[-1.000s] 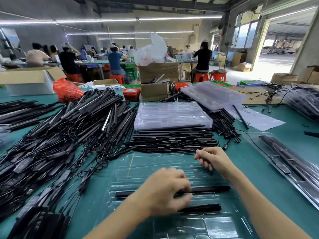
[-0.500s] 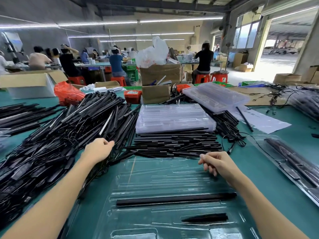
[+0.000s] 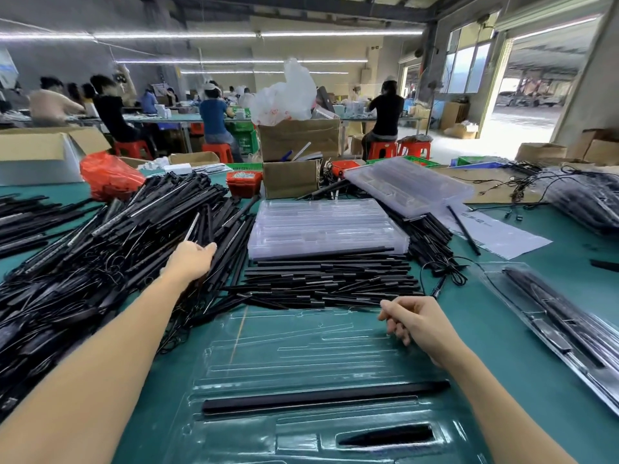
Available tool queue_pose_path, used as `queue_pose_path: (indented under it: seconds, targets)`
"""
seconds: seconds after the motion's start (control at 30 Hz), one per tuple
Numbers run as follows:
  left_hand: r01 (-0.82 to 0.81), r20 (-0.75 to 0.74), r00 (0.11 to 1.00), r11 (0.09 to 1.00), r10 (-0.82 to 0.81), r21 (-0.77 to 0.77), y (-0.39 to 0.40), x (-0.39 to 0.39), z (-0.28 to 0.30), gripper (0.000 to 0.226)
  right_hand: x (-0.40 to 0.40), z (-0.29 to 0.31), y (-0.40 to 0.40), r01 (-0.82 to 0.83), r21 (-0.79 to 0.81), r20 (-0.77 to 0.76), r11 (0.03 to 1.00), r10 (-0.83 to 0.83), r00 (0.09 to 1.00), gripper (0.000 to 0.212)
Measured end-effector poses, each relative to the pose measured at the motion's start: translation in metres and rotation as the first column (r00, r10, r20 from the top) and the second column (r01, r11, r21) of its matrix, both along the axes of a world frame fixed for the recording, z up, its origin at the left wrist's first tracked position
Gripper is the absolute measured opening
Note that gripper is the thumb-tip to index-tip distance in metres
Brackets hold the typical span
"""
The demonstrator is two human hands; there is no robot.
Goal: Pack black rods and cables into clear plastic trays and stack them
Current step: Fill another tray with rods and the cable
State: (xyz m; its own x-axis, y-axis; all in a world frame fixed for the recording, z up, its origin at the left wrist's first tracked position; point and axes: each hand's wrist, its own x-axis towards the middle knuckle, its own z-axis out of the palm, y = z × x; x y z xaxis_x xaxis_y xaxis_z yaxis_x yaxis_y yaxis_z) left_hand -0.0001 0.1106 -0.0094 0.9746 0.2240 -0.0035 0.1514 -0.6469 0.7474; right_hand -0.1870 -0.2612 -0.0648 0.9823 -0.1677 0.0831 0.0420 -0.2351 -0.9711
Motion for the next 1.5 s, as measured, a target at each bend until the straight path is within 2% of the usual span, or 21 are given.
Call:
queue_pose_path:
  seconds: [0.13, 0.23, 0.3, 0.37, 0.47, 0.57, 0.63, 0.73, 0.9, 1.07, 1.17, 1.23, 1.27, 1.33, 1.4, 1.43, 1.5]
  targets:
    - [-0.059, 0.019, 0.998, 0.997, 0.058, 0.042, -0.004, 0.012, -0.001, 0.038, 0.0, -0.001, 0.005, 0.013, -0.086, -0.005, 0.996, -0.013, 1.0, 0.035]
    - [-0.109, -0.072, 0.99, 0.979, 0.123, 0.17, -0.006, 0.013, 0.001, 0.053, -0.001, 0.0, 0.005, 0.025, -0.101, -0.002, 0.995, -0.026, 1.0, 0.036]
    - [-0.129, -0.076, 0.986, 0.967, 0.149, 0.221, -0.009, 0.014, 0.0, 0.04, -0.002, 0.0, 0.006, 0.029, -0.116, 0.0, 0.993, -0.03, 1.0, 0.035]
    - [-0.174, -0.057, 0.98, 0.962, 0.19, 0.211, -0.01, 0.014, -0.001, 0.026, -0.002, 0.0, 0.006, 0.037, -0.116, 0.004, 0.993, -0.037, 0.999, 0.034]
    - [-0.236, -0.001, 0.972, 0.97, 0.237, 0.057, -0.007, 0.011, 0.001, 0.022, -0.002, -0.001, 0.006, 0.039, -0.117, 0.017, 0.992, -0.037, 0.999, 0.034]
    - [-0.245, 0.038, 0.962, 0.917, 0.27, -0.314, 0.003, 0.004, 0.014, 0.024, -0.002, -0.002, 0.005, 0.036, -0.105, 0.039, 0.994, -0.032, 0.999, 0.034]
    - [-0.219, 0.06, 0.96, 0.864, 0.275, -0.454, 0.005, -0.005, 0.029, 0.023, -0.002, -0.003, 0.004, 0.03, -0.1, 0.048, 0.995, -0.025, 0.999, 0.034]
    - [-0.126, 0.137, 0.964, 0.849, 0.226, -0.513, 0.009, -0.027, 0.054, 0.027, -0.002, -0.003, 0.003, 0.024, -0.07, 0.047, 0.997, -0.02, 0.999, 0.033]
    - [0.179, 0.362, 0.93, 0.789, 0.059, -0.587, 0.016, -0.083, 0.076, 0.031, -0.001, -0.003, 0.003, 0.007, -0.043, 0.048, 0.999, -0.005, 0.999, 0.032]
    - [0.373, 0.494, 0.864, 0.788, -0.102, -0.49, 0.002, -0.133, 0.088, 0.028, 0.001, 0.01, 0.006, -0.026, -0.029, -0.01, 0.999, 0.026, 1.0, 0.032]
    - [0.471, 0.519, 0.813, 0.82, -0.262, -0.325, -0.014, -0.153, 0.098, 0.03, 0.001, 0.031, 0.017, -0.078, -0.123, -0.045, 0.989, 0.073, 0.996, 0.033]
    - [0.515, 0.519, 0.789, 0.815, -0.329, -0.266, -0.024, -0.165, 0.104, 0.03, -0.002, 0.053, 0.032, -0.084, -0.174, 0.016, 0.981, 0.088, 0.996, 0.032]
    - [0.53, 0.519, 0.782, 0.806, -0.344, -0.264, -0.029, -0.17, 0.106, 0.03, -0.004, 0.066, 0.042, -0.101, -0.147, 0.055, 0.984, 0.11, 0.992, 0.036]
    - [0.547, 0.525, 0.765, 0.805, -0.372, -0.227, -0.039, -0.181, 0.11, 0.03, -0.011, 0.093, 0.065, -0.211, -0.033, 0.144, 0.977, 0.214, 0.966, 0.064]
    - [0.579, 0.52, 0.725, 0.808, -0.452, -0.105, -0.051, -0.193, 0.11, 0.029, -0.016, 0.121, 0.091, -0.334, 0.096, 0.242, 0.938, 0.304, 0.922, 0.08]
    - [0.595, 0.503, 0.704, 0.803, -0.501, -0.033, -0.059, -0.198, 0.109, 0.029, -0.017, 0.132, 0.102, -0.381, 0.145, 0.286, 0.913, 0.33, 0.9, 0.08]
    - [0.62, 0.466, 0.672, 0.781, -0.576, 0.072, -0.073, -0.208, 0.103, 0.032, -0.017, 0.151, 0.122, -0.407, 0.228, 0.356, 0.885, 0.313, 0.881, 0.067]
